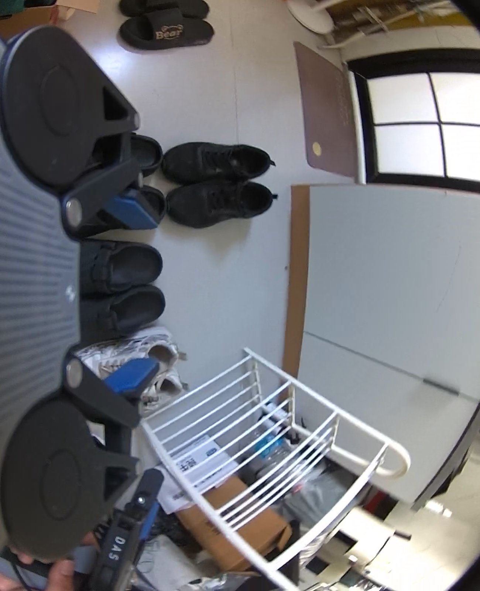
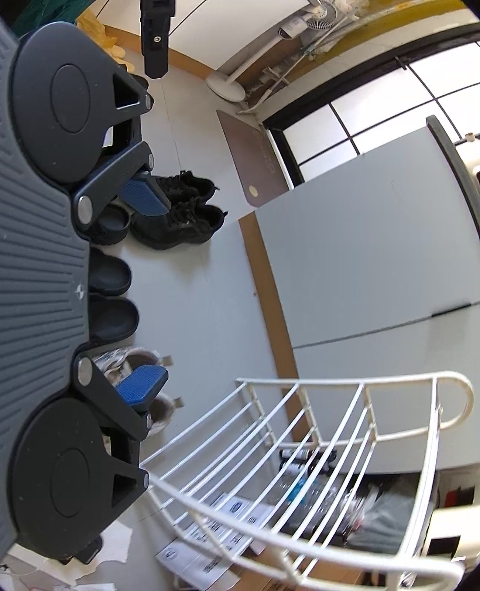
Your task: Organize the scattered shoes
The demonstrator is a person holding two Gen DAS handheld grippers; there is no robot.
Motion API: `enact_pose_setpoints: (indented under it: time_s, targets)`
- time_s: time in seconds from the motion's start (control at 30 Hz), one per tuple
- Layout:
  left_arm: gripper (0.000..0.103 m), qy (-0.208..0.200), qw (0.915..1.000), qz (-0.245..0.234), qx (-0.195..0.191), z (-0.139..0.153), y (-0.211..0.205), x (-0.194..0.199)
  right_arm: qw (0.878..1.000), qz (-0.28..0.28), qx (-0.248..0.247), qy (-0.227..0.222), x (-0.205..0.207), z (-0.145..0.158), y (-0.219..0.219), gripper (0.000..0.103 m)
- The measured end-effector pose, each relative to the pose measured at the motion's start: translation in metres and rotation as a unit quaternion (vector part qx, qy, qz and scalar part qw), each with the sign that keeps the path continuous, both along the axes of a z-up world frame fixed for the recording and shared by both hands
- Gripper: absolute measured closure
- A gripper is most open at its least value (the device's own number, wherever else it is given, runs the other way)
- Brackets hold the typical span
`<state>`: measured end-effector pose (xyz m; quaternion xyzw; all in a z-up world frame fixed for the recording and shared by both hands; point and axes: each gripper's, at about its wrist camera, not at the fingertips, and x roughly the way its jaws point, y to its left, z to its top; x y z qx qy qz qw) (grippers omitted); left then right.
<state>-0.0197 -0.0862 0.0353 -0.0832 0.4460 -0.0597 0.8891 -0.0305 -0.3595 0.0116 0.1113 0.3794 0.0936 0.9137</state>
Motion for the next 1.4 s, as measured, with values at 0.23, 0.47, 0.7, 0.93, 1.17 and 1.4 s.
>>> enact_pose_setpoints:
  time_s: [0.23, 0.47, 0.7, 0.93, 1.17, 1.4]
  targets:
    - [0.022, -0.004, 0.9986, -0.049, 0.018, -0.024, -0.015, -0.011, 0.999, -0.042, -0.014, 0.021, -0.013, -0.018, -0.015, 0.011]
    - [0.021, 0.008, 0.998, -0.062, 0.003, -0.051, -0.01, -0.009, 0.996, -0.079, -0.04, 0.027, -0.01, -0.029, -0.015, 0.011]
    - [0.017, 0.015, 0.999, -0.042, 0.003, -0.056, -0.007, -0.005, 0.993, -0.096, -0.048, 0.04, -0.011, -0.033, -0.018, 0.011]
    - [0.015, 0.024, 0.9988, -0.038, -0.018, -0.055, -0.006, 0.001, 0.993, -0.102, -0.026, 0.062, -0.027, -0.015, -0.037, 0.011]
    - [0.015, 0.044, 0.9974, -0.044, -0.035, -0.06, -0.004, 0.0, 0.99, -0.113, 0.008, 0.084, -0.059, 0.012, -0.067, 0.011]
    - [0.015, 0.043, 0.996, -0.062, -0.049, -0.058, -0.01, -0.004, 0.992, -0.093, 0.01, 0.085, -0.069, 0.013, -0.075, 0.011]
